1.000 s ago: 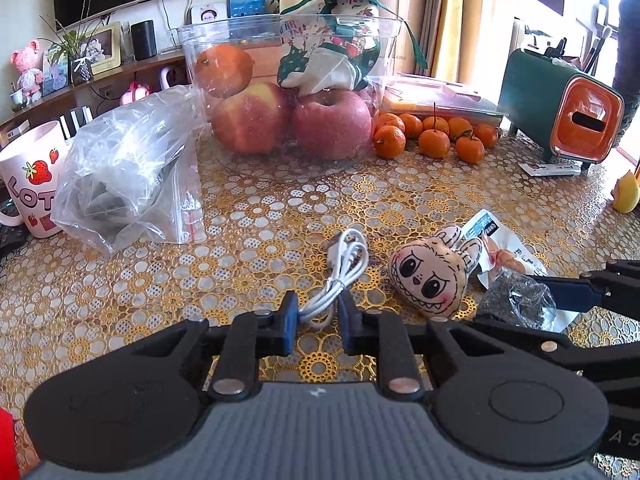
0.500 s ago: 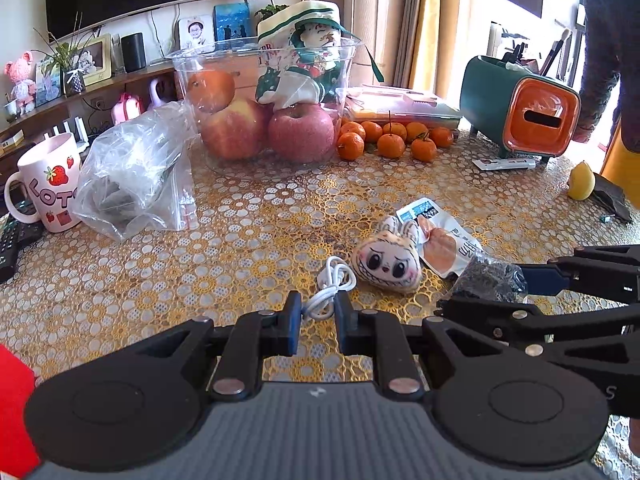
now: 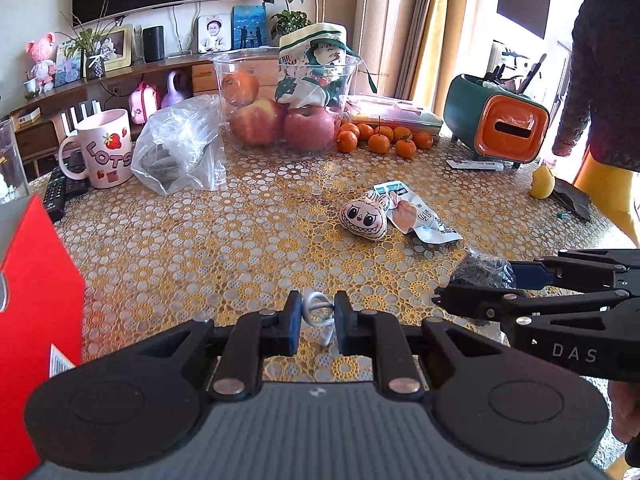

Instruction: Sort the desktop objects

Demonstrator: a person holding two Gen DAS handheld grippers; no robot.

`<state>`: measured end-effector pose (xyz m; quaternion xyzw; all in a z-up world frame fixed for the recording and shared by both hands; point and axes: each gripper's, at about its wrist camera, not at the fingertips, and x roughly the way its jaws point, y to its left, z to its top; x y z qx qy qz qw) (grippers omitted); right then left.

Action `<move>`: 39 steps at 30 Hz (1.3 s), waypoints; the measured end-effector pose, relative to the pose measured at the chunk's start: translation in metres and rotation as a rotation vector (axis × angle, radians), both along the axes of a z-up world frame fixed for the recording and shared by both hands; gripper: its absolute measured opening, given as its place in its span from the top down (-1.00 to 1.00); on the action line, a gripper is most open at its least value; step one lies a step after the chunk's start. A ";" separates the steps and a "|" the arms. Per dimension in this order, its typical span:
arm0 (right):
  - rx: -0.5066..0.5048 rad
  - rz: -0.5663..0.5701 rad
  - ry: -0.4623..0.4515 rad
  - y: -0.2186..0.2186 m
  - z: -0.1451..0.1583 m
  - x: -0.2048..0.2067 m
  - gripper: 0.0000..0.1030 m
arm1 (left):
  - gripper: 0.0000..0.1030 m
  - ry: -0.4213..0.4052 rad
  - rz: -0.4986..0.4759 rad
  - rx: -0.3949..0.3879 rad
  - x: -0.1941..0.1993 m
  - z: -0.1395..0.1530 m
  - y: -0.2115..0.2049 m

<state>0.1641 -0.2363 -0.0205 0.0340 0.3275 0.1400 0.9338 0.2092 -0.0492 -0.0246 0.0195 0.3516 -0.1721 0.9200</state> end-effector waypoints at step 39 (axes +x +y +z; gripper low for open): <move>-0.077 0.331 -0.075 0.159 0.096 -0.093 0.20 | 0.70 -0.168 0.144 -0.025 -0.136 0.113 0.154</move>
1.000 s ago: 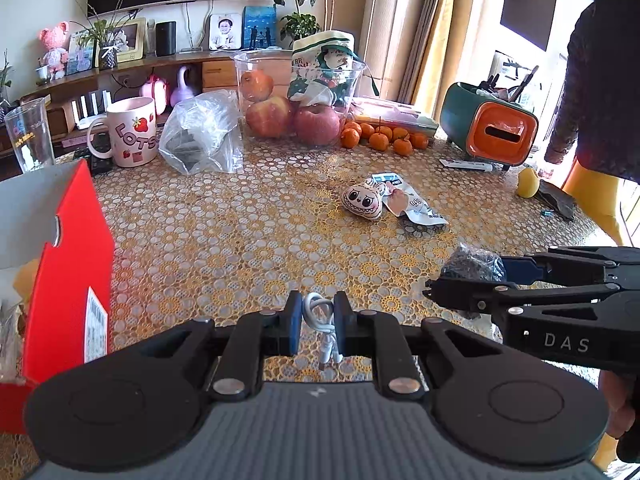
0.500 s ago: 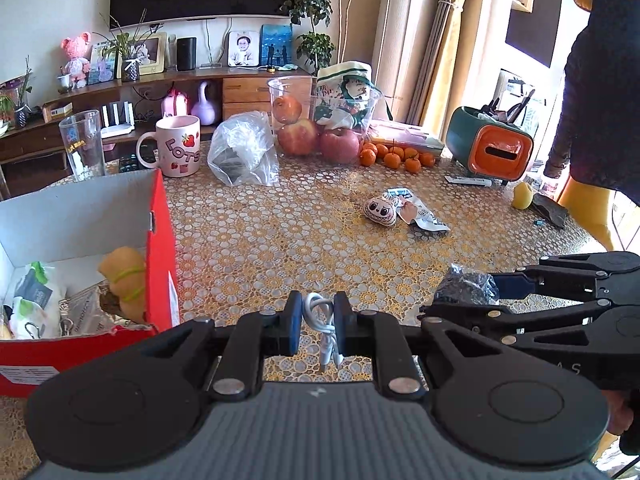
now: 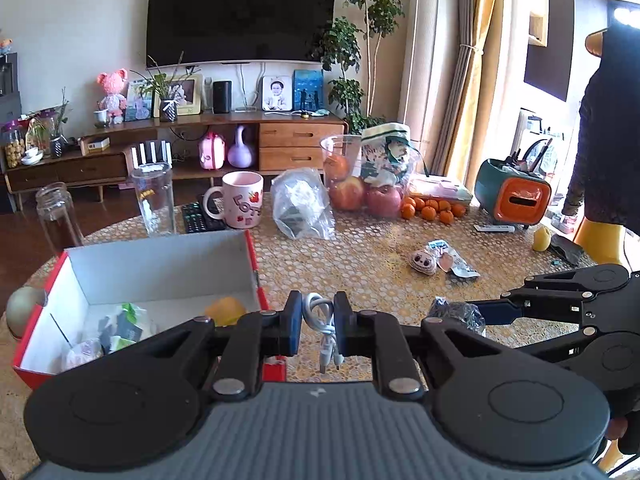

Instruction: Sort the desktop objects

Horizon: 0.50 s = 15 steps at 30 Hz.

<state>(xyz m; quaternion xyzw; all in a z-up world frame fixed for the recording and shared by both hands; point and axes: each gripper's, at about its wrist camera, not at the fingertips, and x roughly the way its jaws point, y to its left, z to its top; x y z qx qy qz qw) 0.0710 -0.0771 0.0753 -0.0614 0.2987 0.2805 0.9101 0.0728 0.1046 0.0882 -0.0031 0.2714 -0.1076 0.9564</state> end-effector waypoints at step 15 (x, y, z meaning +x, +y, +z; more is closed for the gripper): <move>-0.040 0.106 -0.018 0.098 0.018 0.039 0.20 | 0.70 -0.046 0.187 -0.016 0.007 0.009 0.106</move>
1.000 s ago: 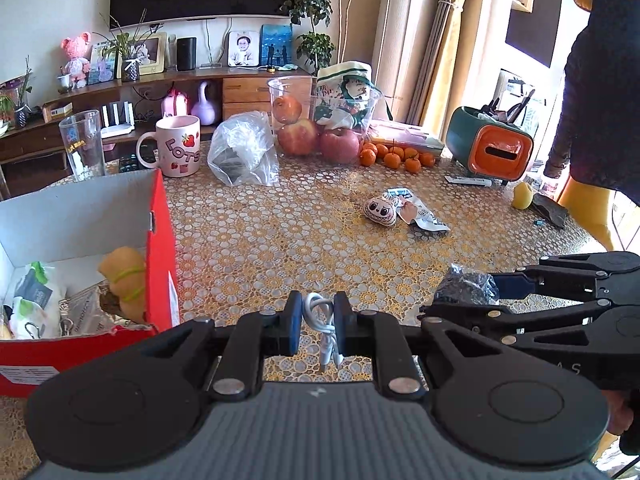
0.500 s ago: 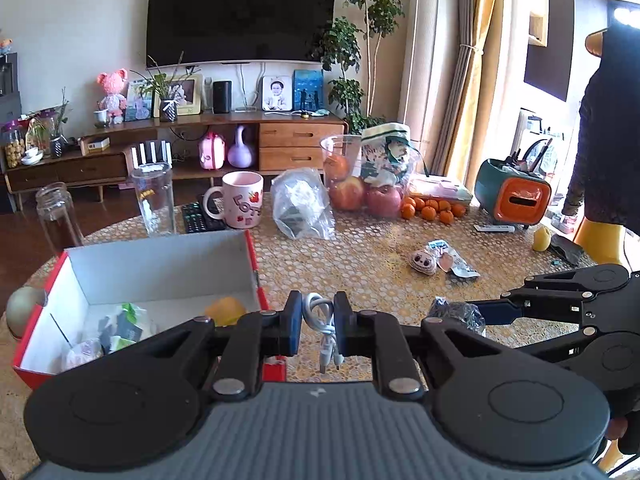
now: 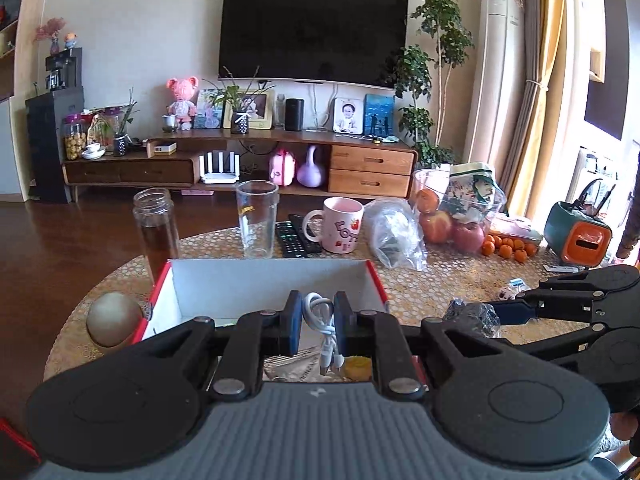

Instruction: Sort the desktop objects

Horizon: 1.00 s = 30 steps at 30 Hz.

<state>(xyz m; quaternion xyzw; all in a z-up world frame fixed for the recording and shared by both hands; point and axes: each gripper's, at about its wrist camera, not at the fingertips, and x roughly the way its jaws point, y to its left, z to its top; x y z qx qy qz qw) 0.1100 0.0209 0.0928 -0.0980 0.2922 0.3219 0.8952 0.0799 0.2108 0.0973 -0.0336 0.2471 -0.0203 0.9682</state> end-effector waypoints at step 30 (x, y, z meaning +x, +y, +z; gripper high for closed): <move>-0.129 -0.024 0.133 0.103 -0.084 0.087 0.19 | 0.70 0.102 0.156 0.023 0.082 -0.078 0.075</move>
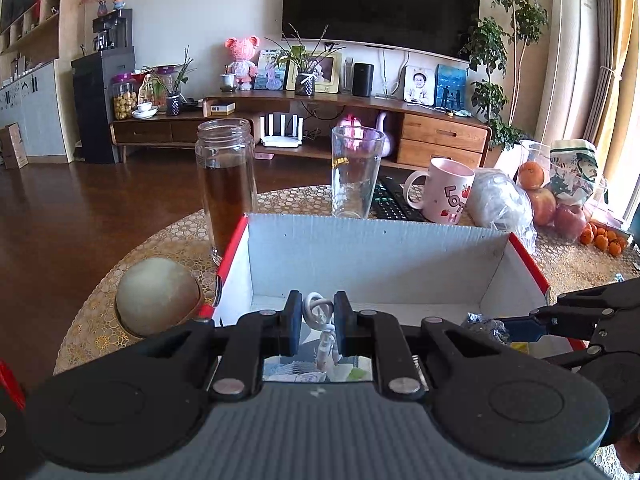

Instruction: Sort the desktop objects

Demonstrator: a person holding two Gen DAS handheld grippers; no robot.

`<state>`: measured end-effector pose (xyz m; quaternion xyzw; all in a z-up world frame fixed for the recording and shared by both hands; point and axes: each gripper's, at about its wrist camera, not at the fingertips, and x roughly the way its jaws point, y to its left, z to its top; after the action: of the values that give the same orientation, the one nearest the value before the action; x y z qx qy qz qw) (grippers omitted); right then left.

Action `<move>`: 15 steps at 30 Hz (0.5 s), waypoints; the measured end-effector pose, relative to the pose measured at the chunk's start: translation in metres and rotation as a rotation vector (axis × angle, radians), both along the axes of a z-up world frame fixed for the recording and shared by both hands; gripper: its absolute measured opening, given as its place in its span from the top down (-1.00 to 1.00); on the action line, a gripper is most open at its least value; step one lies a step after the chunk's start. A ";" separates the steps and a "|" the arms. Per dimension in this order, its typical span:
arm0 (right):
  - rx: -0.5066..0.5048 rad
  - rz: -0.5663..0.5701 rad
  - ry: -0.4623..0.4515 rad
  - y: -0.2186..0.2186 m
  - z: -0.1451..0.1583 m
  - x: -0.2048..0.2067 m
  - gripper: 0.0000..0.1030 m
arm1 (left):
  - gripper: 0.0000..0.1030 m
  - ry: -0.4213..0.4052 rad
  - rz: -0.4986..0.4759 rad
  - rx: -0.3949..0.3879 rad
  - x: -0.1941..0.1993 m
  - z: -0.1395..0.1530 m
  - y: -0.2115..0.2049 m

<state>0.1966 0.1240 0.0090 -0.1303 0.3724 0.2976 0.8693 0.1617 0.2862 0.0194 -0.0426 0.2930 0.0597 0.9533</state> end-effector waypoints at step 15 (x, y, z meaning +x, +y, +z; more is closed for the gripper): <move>0.027 0.079 -0.074 -0.015 0.019 -0.028 -0.45 | 0.69 0.073 -0.025 0.013 -0.010 -0.009 -0.015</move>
<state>0.1689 0.1095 0.0277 -0.1443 0.3305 0.3318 0.8717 0.1521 0.2713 0.0103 -0.0307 0.3276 0.0513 0.9429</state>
